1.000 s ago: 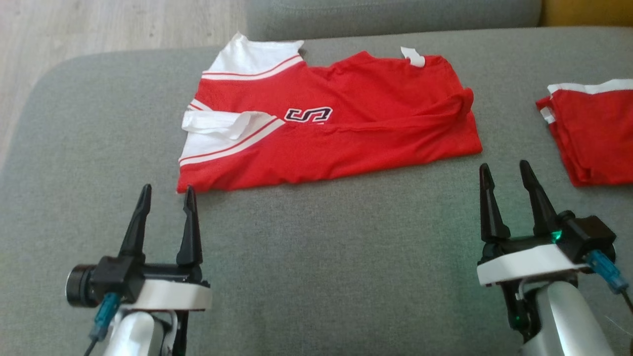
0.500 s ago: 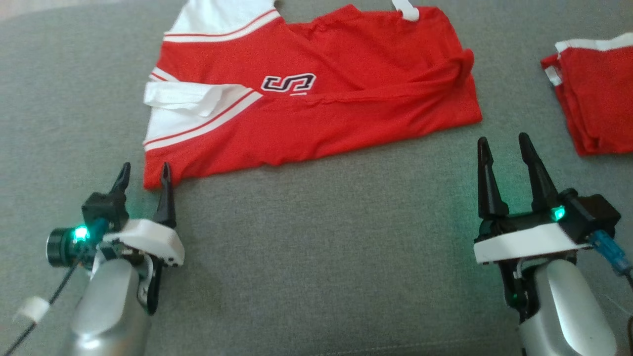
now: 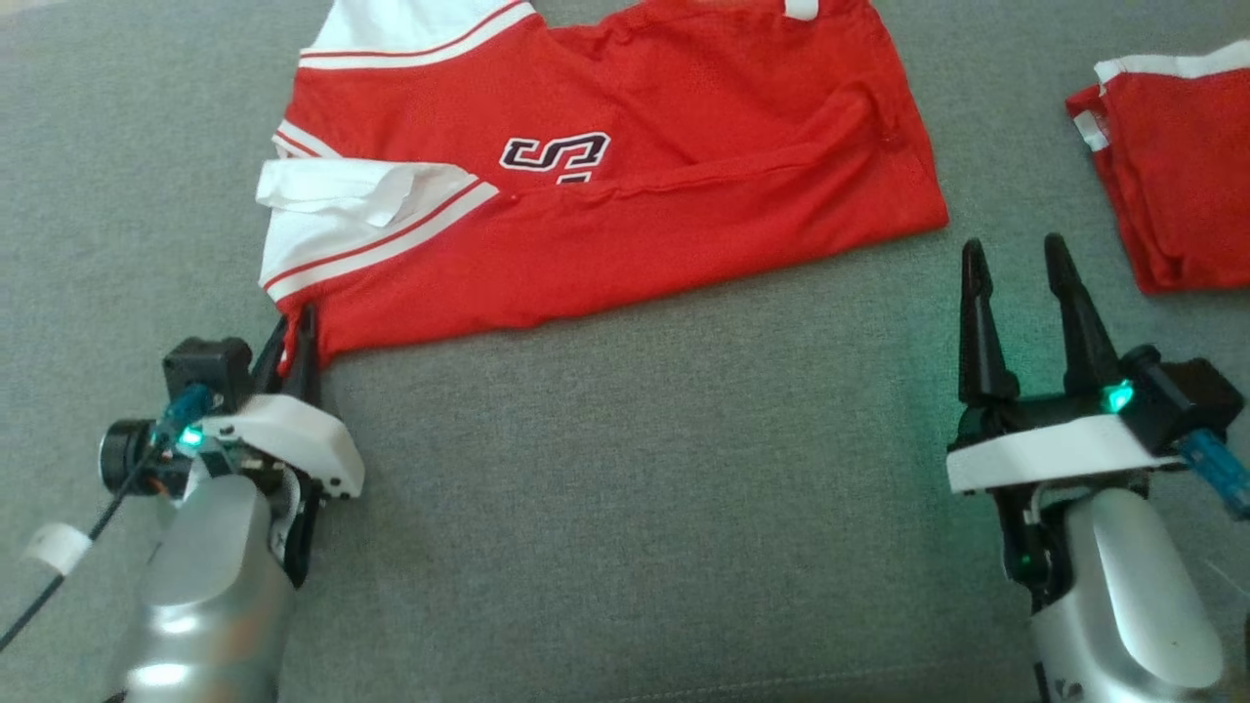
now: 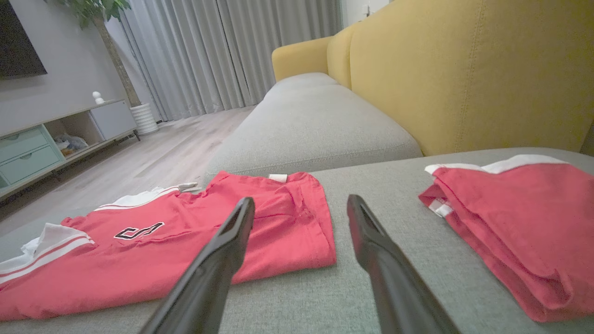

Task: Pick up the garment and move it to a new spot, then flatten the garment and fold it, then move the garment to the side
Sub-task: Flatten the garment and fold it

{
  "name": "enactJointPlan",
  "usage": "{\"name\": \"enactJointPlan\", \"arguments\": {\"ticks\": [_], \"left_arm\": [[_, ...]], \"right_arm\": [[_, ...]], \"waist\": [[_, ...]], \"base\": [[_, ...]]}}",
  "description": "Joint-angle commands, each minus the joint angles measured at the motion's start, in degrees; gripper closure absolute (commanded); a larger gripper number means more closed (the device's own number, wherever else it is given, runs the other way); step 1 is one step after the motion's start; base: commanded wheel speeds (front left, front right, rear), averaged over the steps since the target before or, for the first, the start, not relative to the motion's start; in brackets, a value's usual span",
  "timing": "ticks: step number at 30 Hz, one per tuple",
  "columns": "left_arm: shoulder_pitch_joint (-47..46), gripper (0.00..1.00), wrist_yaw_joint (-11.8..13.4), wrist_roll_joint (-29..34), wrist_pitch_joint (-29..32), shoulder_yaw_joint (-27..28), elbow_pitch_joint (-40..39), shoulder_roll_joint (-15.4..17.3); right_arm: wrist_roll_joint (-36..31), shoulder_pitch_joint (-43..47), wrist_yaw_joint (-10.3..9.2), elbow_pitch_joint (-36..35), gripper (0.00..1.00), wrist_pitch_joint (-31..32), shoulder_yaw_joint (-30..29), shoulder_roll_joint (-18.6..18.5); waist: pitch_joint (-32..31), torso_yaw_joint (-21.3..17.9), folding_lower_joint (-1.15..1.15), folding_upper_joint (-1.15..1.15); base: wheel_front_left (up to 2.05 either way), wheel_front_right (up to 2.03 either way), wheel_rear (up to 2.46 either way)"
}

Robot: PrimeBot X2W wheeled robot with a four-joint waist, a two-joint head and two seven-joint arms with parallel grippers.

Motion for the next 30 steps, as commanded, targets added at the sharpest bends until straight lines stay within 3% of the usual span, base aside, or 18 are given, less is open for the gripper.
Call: {"name": "enactJointPlan", "arguments": {"ticks": [1,7,17,23,27,29,30], "left_arm": [[0.7,1.00,0.1,-0.2,-0.3,1.0,0.8,1.4],[-0.1,1.00,-0.6,0.0,-5.6,0.3,-4.2,0.4],[2.6,1.00,-1.8,2.8,-6.4,-1.9,-22.5,-1.3],[4.4,1.00,-2.2,3.6,-6.4,-3.6,-26.8,-2.6],[5.0,1.00,-2.4,3.8,-6.4,-4.4,-27.2,-2.8],[5.2,1.00,-2.5,3.8,-6.4,-4.6,-27.0,-2.7],[5.3,1.00,-2.4,3.9,-6.4,-4.5,-26.3,-2.5]], "right_arm": [[-0.5,-1.4,-0.05,-0.5,0.00,-0.6,1.0,-0.1],[-5.7,-6.6,-0.05,7.9,0.00,4.9,-2.6,-0.1],[-18.1,-19.1,-0.05,21.7,0.00,21.3,-7.0,-0.1],[-26.5,-22.9,-0.05,27.2,0.00,26.7,-12.9,-0.1],[-28.7,-24.0,-0.05,30.8,0.00,28.5,-14.2,-0.1],[-29.1,-24.5,-0.05,32.5,1.00,28.6,-14.4,-0.1],[-30.4,-24.8,-0.05,33.2,1.00,28.2,-14.6,-0.1]], "waist": [[-0.4,0.3,0.00,0.00],[-1.9,1.9,0.00,0.00],[-1.6,5.0,0.00,0.00],[-1.1,7.1,0.00,0.00],[-1.0,8.0,0.00,0.00],[-1.0,8.2,0.00,0.00],[-1.1,8.3,0.00,0.00]], "base": [[0.00,0.00,0.00],[0.00,0.00,0.00],[0.00,0.00,0.00],[0.00,0.00,0.00],[0.00,0.00,0.00],[0.00,0.00,0.00],[0.00,0.00,0.00]]}}
